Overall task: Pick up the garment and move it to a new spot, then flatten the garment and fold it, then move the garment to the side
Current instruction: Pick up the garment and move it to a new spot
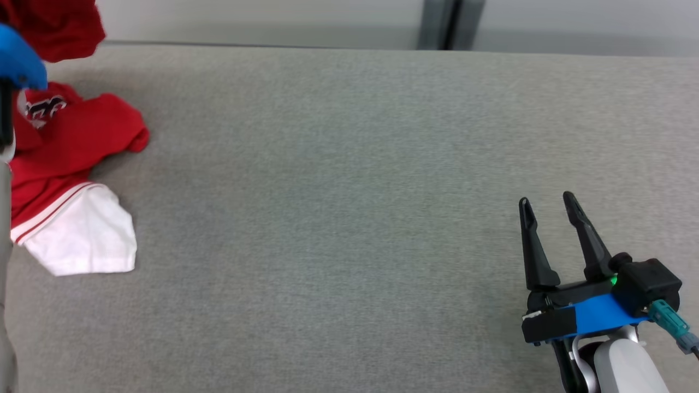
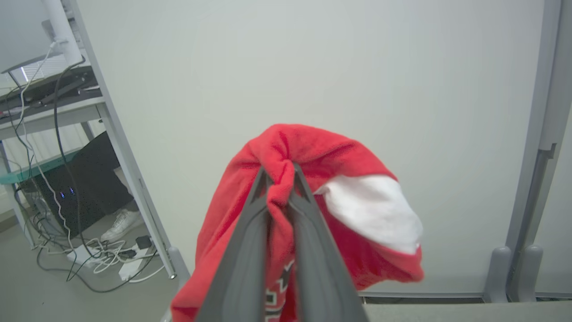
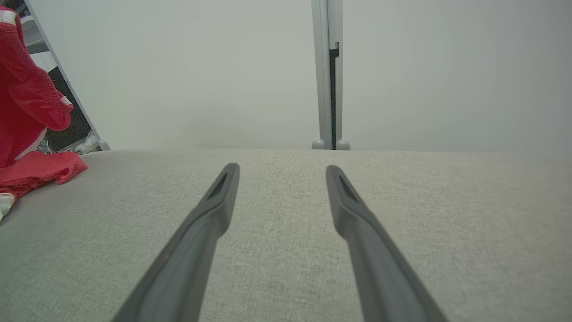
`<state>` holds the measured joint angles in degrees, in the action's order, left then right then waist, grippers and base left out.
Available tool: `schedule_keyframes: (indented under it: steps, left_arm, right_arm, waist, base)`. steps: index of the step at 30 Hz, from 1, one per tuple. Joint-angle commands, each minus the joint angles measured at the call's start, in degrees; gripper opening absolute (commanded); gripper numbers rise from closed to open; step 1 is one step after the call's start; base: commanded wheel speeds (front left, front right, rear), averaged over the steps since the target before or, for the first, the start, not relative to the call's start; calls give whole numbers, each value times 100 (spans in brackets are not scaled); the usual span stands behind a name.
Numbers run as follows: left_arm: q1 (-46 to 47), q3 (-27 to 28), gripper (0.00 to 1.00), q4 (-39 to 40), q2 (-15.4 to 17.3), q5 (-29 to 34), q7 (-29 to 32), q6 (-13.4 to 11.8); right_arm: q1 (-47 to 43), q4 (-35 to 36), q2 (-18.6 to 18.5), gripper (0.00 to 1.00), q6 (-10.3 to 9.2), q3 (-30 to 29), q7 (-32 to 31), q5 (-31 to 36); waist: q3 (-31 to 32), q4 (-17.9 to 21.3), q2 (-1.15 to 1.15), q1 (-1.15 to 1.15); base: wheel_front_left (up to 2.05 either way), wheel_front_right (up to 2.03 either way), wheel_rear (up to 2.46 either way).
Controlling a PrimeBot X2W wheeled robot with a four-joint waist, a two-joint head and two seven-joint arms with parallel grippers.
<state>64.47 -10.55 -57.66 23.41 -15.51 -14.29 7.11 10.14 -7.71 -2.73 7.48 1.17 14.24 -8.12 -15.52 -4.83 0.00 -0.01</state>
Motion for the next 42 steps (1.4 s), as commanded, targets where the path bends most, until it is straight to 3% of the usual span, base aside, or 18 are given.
schedule_keyframes:
  steps: [1,9,20,28,35,42]
  left_arm:
    - [116,-87,0,202,-41,42,-39,36]
    - [208,-472,0,1585,-253,-82,188,49]
    - [-352,-1006,0,3033,-894,-337,779,-23]
    - [-1576,-1422,0,3061,-1420,-527,683,-117]
    - [-2535,-1586,0,2706,-1664,-715,432,-178]
    - [-3415,-2089,0,2302,-1881,-761,244,-118]
  right_arm:
    - [-85,-44,-28,100,3,-3,44,-51]
    - [-93,-206,-27,100,3,49,93,-255]
    - [-43,-91,-27,100,3,51,99,-438]
    - [-120,-41,-27,100,3,-56,99,-439]
    - [-191,-66,-27,100,3,-57,99,-396]
    - [-230,-126,-27,100,3,-87,99,-310]
  waist:
    - [177,194,0,1]
    - [363,843,0,1]
    - [162,1597,0,1]
    - [90,1693,0,1]
    - [147,1588,0,1]
    - [262,1413,0,1]
  base:
    - [0,0,0]
    - [0,0,0]
    - [0,0,0]
    - [0,0,0]
    - [0,0,0]
    - [0,0,0]
